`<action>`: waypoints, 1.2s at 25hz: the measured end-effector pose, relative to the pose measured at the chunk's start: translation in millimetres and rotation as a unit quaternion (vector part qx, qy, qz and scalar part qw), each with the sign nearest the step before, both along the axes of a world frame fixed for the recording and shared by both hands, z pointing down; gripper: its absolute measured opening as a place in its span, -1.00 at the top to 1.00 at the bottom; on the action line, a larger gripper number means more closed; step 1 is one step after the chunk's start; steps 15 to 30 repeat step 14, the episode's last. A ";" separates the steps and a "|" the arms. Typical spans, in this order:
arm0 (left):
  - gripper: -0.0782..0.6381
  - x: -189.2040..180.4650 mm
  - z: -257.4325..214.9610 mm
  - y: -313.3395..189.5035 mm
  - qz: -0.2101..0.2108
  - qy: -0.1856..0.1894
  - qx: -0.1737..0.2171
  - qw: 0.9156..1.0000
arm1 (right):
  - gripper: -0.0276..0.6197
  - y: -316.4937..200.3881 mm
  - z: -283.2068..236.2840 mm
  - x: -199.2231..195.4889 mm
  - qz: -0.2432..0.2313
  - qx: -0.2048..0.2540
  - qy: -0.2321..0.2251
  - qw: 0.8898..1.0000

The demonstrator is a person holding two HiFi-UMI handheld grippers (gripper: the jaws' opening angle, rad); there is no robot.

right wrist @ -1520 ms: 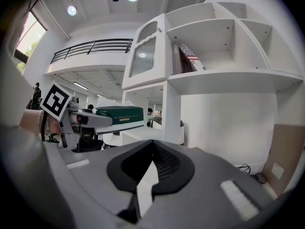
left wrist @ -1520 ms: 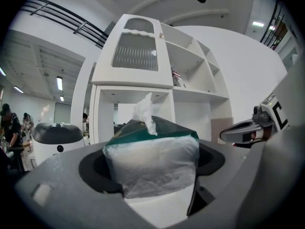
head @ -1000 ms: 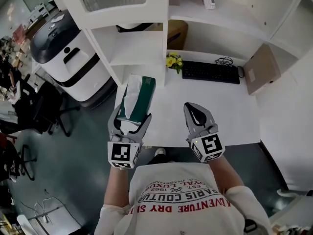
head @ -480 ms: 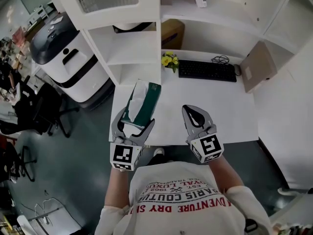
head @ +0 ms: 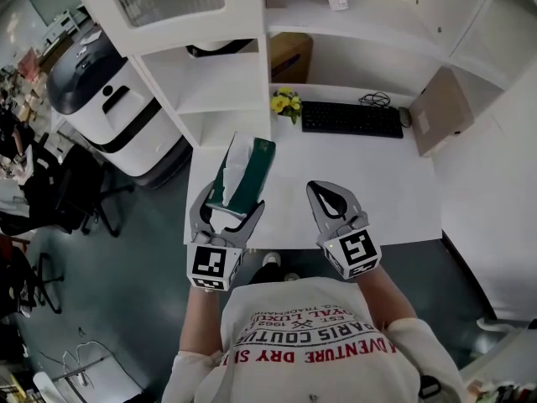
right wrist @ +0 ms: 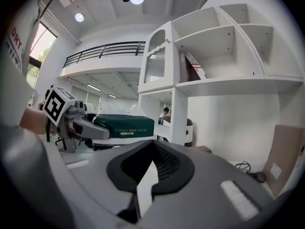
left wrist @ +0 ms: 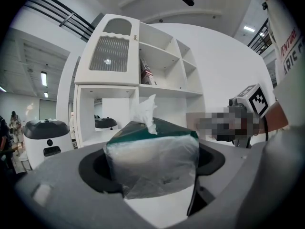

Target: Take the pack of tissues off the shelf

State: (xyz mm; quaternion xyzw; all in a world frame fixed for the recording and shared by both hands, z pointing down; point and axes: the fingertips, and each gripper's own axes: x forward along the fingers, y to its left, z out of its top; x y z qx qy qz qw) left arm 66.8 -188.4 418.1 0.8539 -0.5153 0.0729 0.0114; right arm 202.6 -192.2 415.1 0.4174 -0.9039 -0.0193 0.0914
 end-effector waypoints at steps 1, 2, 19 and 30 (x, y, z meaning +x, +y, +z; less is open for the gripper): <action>-0.42 -0.6 -0.7 -1.6 -0.003 0.001 0.001 1.000 | 0.91 -0.7 0.3 -0.2 0.001 0.000 0.001 1.000; -0.42 -1.3 -1.8 -3.1 -0.006 0.003 0.004 1.000 | 0.91 -1.4 0.5 -0.3 0.001 0.000 0.001 1.000; -0.42 -6.9 -9.0 -21.6 -0.002 0.001 0.011 1.000 | 0.91 -19.3 -1.4 -6.2 0.012 -0.010 -0.013 1.000; -0.42 -6.9 -9.0 -21.6 -0.002 0.001 0.011 1.000 | 0.91 -19.3 -1.4 -6.2 0.012 -0.010 -0.013 1.000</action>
